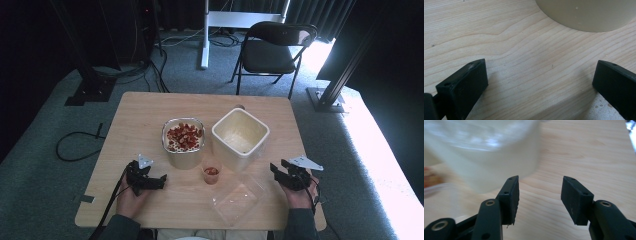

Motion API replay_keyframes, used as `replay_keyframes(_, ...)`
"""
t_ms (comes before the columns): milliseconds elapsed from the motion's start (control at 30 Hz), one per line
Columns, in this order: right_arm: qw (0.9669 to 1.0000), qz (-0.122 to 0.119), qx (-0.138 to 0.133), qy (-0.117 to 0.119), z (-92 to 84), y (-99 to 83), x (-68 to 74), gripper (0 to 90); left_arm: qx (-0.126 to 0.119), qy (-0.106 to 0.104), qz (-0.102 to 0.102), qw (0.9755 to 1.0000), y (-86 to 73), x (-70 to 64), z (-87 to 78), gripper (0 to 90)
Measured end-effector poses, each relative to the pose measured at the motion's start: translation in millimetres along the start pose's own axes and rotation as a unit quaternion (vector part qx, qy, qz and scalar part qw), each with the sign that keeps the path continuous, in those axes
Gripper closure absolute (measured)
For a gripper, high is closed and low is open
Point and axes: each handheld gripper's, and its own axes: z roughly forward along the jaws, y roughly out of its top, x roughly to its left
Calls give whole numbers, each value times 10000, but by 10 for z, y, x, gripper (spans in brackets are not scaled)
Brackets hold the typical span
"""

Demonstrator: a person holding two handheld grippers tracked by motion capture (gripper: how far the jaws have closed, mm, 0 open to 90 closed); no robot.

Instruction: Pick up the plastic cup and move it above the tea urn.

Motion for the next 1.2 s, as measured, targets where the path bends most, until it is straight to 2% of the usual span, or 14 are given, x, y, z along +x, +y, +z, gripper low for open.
replay_keyframes(67, 9997, -140, -55, 178, -54, 21, 103, 500, 3, 6, 1, 10000, 0, 0, 0, 4)
replay_keyframes(100, 9997, -140, -55, 178, -54, 21, 103, 500, 2, 4, -2, 10000, 0, -1, 0, 4)
replay_keyframes(200, 9976, -331, -27, 614, -49, 54, 284, 522, 2, 1, 0, 10000, 0, 0, 0, 4)
replay_keyframes(233, 9976, -331, -27, 614, -49, 54, 284, 522, 1, 1, 1, 10000, 0, 0, 0, 4)
replay_keyframes(267, 9956, -472, 19, 814, -26, 63, 391, 522, 1, 2, 0, 10000, 0, 0, 0, 4)
replay_keyframes(367, 9932, -628, 79, 974, -1, 58, 482, 525, 2, 5, 0, 10000, 0, 0, 0, 4)
replay_keyframes(467, 9906, -799, 276, 1074, 53, 20, 547, 547, 2, 6, 0, 10000, 0, 0, 0, 4)
replay_keyframes(500, 9881, -798, 471, 1225, 104, -20, 542, 578, -1, 5, 0, 10000, 0, 0, 0, 4)
replay_keyframes(567, 9861, -815, 658, 1287, 141, -47, 535, 635, 3, 5, 0, 10000, 0, 0, 0, 4)
replay_keyframes(667, 9844, -795, 774, 1365, 162, -58, 523, 689, 2, 5, 0, 10000, 0, 0, 0, 4)
replay_keyframes(767, 9815, -769, 858, 1527, 173, -71, 468, 803, 2, 5, 0, 10000, 0, -1, 0, 4)
replay_keyframes(867, 9810, -733, 859, 1579, 160, -69, 420, 850, 3, 5, 0, 10000, 0, -1, 0, 4)
replay_keyframes(1000, 9807, -672, 882, 1613, 146, -66, 372, 856, 2, 4, -1, 10000, 0, -1, 0, 4)
replay_keyframes(1200, 9847, -326, 631, 1594, 18, -9, 194, 869, 1, 3, 3, 10000, 0, 0, 0, 4)
